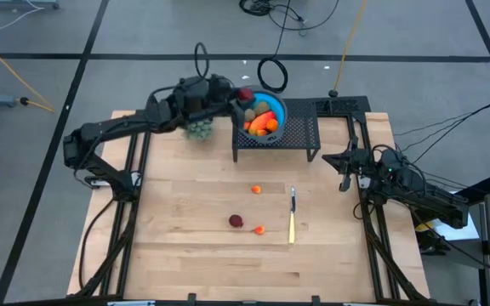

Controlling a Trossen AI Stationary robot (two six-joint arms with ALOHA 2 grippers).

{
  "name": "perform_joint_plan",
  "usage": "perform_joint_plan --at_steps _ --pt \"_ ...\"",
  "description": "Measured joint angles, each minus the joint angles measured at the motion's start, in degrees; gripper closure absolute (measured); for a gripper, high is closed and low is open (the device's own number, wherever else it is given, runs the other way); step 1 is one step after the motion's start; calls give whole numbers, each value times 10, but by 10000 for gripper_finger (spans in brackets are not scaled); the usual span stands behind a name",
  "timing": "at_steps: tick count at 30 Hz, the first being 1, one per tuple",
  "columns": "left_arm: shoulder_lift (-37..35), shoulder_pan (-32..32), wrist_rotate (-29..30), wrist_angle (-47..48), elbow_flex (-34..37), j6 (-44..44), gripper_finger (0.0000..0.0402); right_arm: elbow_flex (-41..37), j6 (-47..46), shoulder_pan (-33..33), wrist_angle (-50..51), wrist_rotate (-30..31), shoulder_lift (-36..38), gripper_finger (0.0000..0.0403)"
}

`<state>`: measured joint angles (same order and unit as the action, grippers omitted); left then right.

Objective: Pick & Place Fruit
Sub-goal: Put the red pomegranate into the blue strainer bowl on the shelf

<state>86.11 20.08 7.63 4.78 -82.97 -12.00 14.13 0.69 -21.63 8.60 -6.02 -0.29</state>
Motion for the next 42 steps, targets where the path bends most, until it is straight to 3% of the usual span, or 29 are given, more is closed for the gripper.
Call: perform_joint_plan --at_steps 22,33,42 --pt "65 55 -32 7 -13 59 193 0 0 0 0 0 0 403" --pt "142 51 -33 145 -94 103 193 0 -31 0 0 0 0 403" --pt "149 39 -34 250 -121 108 192 0 -31 0 0 0 0 403"
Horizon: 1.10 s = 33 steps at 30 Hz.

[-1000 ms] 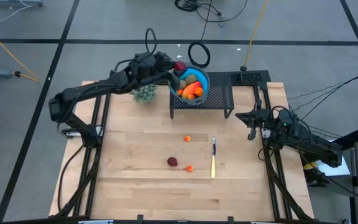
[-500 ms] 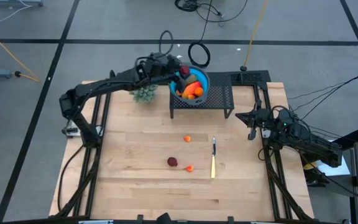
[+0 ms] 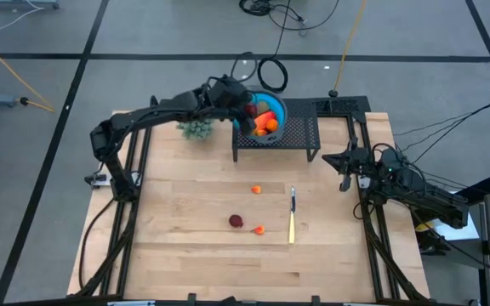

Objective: Pick & Place Fruit
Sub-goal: Put the red pomegranate into the blue strainer bowl on the shelf

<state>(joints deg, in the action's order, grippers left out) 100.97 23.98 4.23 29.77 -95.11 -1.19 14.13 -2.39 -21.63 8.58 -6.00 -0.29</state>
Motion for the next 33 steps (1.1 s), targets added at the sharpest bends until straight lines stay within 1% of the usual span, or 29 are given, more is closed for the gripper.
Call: perform_joint_plan --at_steps 3,8,13,24,33 --pt "0 -7 -14 22 0 0 192 0 0 0 0 0 0 403" --pt "0 -17 -7 36 0 -4 192 0 0 0 0 0 0 403" --pt "1 -21 -16 50 0 -8 192 0 0 0 0 0 0 403" --pt "20 -20 -8 47 0 7 192 0 0 0 -2 0 0 403" --pt "20 -20 -7 47 0 9 192 0 1 0 -2 0 0 403"
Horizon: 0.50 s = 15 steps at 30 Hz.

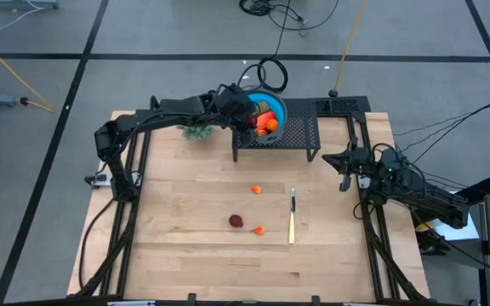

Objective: Pick & Place Fruit
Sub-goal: Put the red pomegranate into the blue strainer bowl on the shelf

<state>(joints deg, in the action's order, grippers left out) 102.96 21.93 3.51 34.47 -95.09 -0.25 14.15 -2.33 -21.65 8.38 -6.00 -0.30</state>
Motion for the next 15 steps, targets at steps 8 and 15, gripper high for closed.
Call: perform_joint_plan --at_steps 8,15 --pt "0 0 0 0 0 2 192 0 0 0 0 0 0 403" --pt "0 0 4 0 0 2 156 0 0 0 0 0 0 403"
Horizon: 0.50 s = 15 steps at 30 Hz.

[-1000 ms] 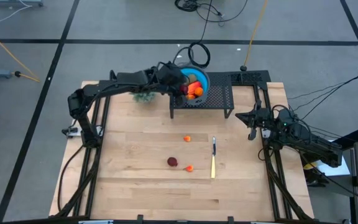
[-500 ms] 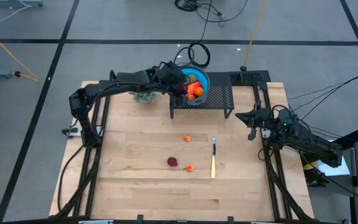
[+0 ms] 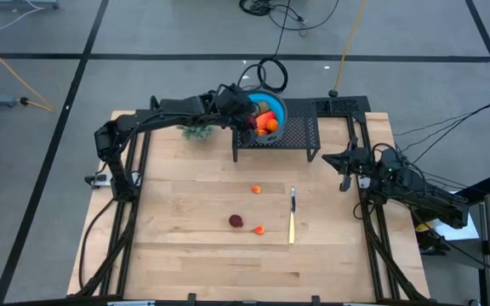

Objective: Pick & Place Fruit
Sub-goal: Put the red pomegranate into the blue strainer bowl on the shelf

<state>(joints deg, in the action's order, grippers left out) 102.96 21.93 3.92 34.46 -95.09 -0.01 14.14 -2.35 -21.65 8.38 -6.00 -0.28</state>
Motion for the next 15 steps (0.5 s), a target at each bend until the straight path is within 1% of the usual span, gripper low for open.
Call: perform_joint_plan --at_steps 4,8,15 --pt "0 0 14 0 0 0 131 0 0 0 0 0 0 403" --pt "-3 0 20 1 0 5 117 0 0 0 0 0 0 403" --pt "-46 -15 22 1 -19 4 121 0 0 0 0 0 0 403"
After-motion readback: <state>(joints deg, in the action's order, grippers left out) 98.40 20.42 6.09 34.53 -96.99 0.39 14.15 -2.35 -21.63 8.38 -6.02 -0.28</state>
